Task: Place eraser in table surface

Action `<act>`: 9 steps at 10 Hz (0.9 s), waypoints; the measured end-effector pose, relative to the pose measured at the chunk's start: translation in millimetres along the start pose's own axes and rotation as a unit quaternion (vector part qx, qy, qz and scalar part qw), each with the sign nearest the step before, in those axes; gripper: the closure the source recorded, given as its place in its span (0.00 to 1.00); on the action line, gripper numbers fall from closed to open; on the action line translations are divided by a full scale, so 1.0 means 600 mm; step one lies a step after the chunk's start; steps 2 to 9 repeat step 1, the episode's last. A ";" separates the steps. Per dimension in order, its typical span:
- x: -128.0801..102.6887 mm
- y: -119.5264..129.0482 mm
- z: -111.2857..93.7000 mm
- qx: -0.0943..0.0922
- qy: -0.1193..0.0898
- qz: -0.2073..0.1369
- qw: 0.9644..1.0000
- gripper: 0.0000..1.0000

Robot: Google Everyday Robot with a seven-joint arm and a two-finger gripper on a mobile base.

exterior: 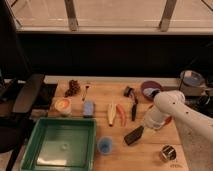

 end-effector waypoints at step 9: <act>0.000 0.000 0.000 0.000 0.000 0.000 1.000 0.20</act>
